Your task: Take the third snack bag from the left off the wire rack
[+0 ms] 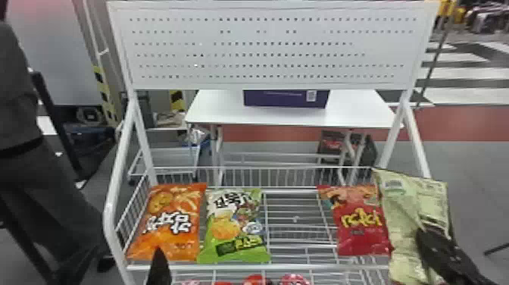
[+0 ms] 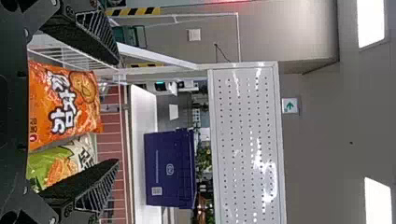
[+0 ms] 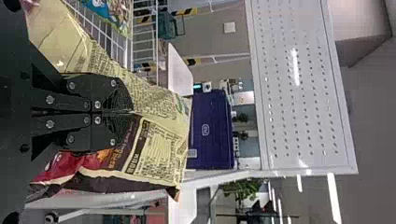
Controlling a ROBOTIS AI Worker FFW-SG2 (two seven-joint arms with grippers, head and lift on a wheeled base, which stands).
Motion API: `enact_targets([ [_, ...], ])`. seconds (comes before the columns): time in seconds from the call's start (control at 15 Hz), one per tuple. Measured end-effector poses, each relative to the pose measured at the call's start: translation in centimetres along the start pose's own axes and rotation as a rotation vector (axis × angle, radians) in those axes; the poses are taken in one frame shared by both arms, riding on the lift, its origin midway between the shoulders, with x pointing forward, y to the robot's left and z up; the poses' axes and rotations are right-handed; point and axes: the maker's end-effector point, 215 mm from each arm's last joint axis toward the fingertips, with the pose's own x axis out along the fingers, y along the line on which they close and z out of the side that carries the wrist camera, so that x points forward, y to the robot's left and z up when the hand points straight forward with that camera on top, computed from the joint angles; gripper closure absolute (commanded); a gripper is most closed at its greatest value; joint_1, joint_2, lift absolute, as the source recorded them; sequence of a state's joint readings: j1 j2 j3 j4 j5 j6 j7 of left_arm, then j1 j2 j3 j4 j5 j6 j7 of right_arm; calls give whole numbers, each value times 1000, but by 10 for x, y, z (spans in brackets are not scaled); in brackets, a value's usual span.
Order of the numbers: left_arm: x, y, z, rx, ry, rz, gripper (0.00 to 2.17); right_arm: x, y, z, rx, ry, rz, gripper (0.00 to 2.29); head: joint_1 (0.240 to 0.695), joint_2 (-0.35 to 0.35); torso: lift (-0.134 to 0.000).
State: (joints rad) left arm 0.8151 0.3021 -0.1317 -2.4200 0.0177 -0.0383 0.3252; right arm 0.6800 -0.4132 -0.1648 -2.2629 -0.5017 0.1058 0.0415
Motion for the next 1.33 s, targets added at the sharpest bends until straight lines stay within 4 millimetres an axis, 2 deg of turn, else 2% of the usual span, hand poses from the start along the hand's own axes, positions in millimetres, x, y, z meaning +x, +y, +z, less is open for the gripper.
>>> enact_targets([
  [0.13, 1, 1, -1, 2, 2, 0, 147, -9, -11, 1, 5, 2, -18, 2243, 499, 0, 0],
  [0.53, 0, 3, -3, 3, 6, 3, 147, -17, 2, 11, 5, -21, -7, 2243, 499, 0, 0],
  [1.33, 1, 4, -1, 3, 2, 5, 147, -17, 4, 10, -6, -18, -5, 2243, 499, 0, 0],
])
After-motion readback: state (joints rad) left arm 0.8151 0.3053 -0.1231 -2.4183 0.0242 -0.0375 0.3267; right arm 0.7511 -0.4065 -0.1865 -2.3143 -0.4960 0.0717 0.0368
